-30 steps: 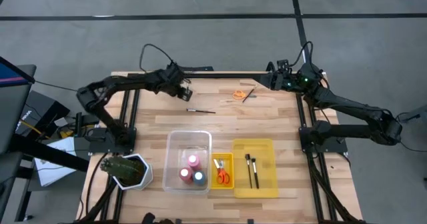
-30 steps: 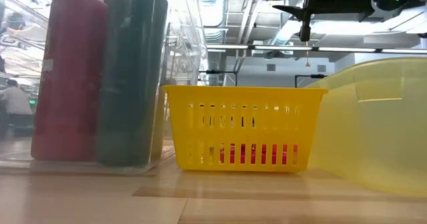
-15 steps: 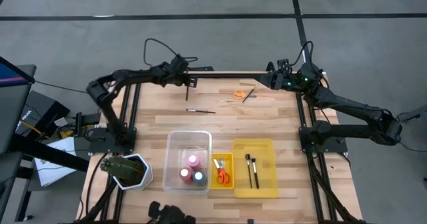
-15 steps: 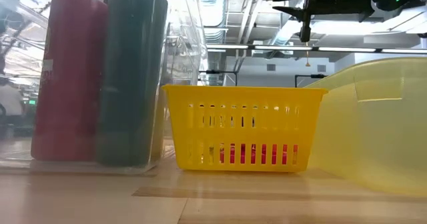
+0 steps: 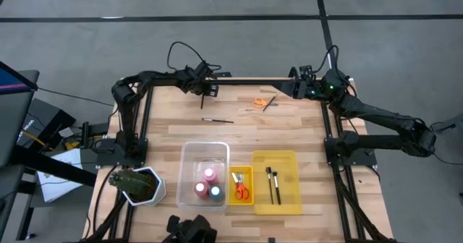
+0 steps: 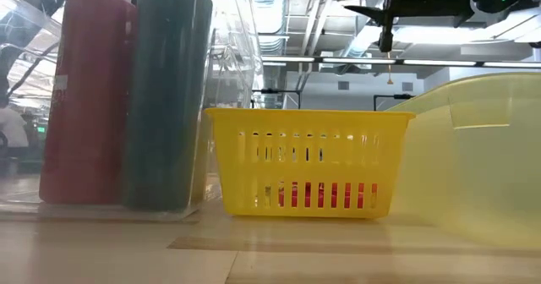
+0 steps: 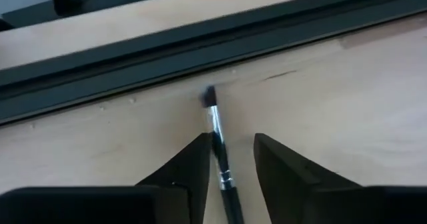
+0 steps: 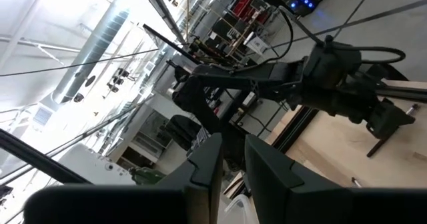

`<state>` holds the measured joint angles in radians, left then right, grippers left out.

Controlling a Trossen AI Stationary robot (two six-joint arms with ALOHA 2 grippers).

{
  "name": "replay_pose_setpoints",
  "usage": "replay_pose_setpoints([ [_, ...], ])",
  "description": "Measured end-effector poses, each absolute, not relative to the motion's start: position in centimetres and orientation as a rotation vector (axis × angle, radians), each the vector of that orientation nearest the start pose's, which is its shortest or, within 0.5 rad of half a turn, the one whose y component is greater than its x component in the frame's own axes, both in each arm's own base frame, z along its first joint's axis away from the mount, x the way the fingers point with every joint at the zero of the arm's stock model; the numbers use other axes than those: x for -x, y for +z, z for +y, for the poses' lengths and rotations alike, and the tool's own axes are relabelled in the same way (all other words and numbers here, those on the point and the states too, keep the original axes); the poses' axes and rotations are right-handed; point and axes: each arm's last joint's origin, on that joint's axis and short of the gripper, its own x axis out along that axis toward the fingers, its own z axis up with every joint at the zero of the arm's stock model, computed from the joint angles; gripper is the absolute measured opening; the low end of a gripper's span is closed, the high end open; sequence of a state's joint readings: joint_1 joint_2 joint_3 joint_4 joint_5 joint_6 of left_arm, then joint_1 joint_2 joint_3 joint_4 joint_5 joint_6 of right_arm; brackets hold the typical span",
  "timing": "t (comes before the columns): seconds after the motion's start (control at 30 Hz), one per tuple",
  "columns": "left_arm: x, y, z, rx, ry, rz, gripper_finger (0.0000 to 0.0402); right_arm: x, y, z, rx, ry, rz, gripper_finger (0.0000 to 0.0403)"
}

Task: Pick & Place Paint Supplies
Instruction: Put the black paint brush into the right yellow bin

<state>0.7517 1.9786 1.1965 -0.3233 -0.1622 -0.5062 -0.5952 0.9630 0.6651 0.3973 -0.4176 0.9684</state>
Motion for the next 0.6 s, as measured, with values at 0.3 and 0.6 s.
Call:
replay_pose_setpoints([
  [0.3, -27.7, 12.55, 26.61, 0.759, 1.119, 0.886, 0.0072, -18.44, 31.5, -11.08, -0.91, -0.122, -0.165, 0.0062],
  [0.6, -27.71, 12.47, 26.38, 0.762, 1.075, 0.917, 0.0012, -18.44, 31.5, -11.08, -0.909, -0.121, -0.164, 0.0062],
])
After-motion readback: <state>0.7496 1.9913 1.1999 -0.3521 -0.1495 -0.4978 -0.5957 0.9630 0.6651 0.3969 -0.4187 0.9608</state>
